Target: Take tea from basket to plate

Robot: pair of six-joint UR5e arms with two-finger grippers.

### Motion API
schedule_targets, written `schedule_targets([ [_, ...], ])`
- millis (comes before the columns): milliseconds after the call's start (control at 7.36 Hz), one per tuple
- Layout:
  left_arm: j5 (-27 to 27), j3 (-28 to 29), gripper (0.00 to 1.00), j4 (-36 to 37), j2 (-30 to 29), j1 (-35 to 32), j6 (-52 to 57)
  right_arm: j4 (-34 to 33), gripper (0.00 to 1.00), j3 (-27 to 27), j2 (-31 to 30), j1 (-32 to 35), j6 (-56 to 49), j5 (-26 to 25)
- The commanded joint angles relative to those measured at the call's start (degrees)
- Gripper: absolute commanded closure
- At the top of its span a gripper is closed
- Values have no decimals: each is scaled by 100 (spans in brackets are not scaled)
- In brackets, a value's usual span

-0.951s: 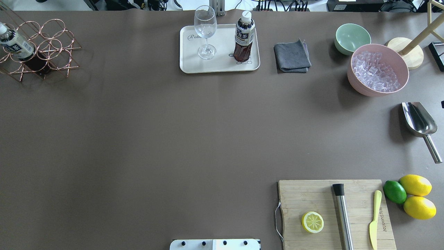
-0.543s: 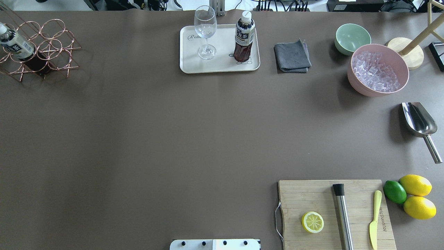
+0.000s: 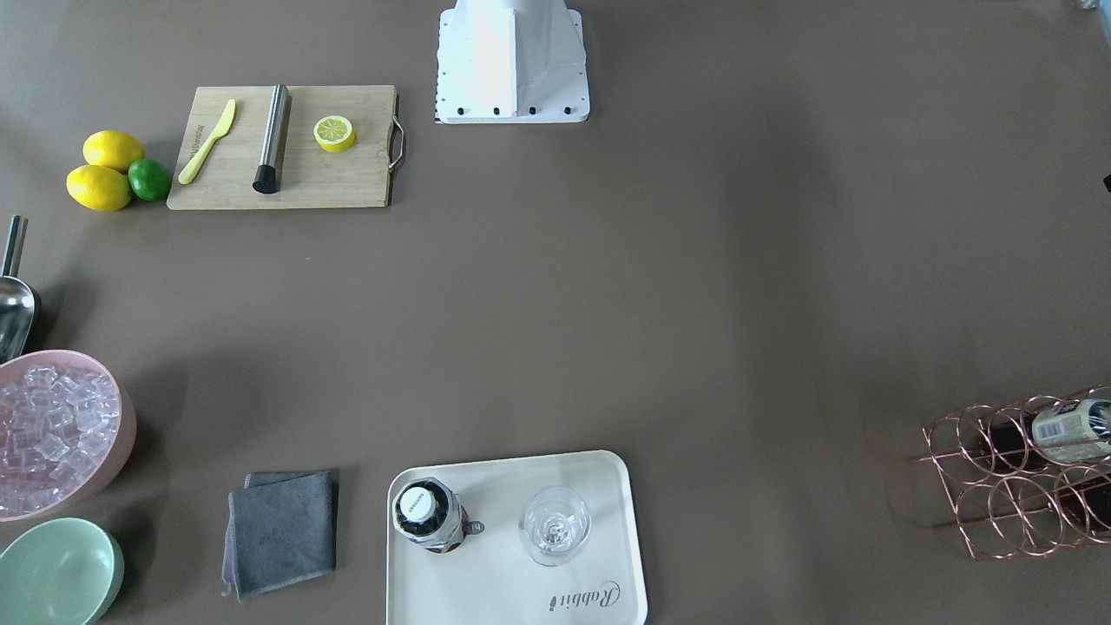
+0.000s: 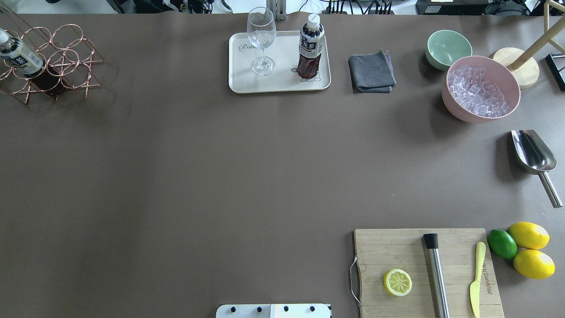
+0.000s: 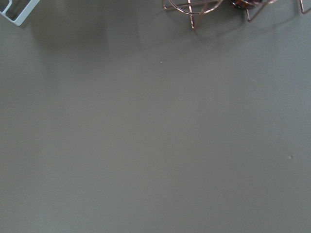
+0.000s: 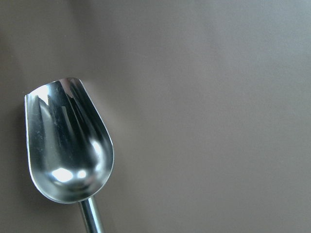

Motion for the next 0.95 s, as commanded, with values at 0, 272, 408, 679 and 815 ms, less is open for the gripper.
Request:
schedule_targets([
  [0,7,16,2,15,88,-5,670,-1,0,-261,-79,270,-1588,-103],
  [272,-28,112,2,50,97,-39,608,-10,0,-253,-167,412,-1657,-69],
  [408,-45,174,2,51,97,-57,547,-10,0,-244,-167,429,-1648,-77],
  [679,-63,166,2,42,88,-57,-93,-10,0,-244,-167,429,-1648,-95],
  [815,-54,166,2,42,88,-57,-95,-10,0,-244,-159,438,-1648,-104],
])
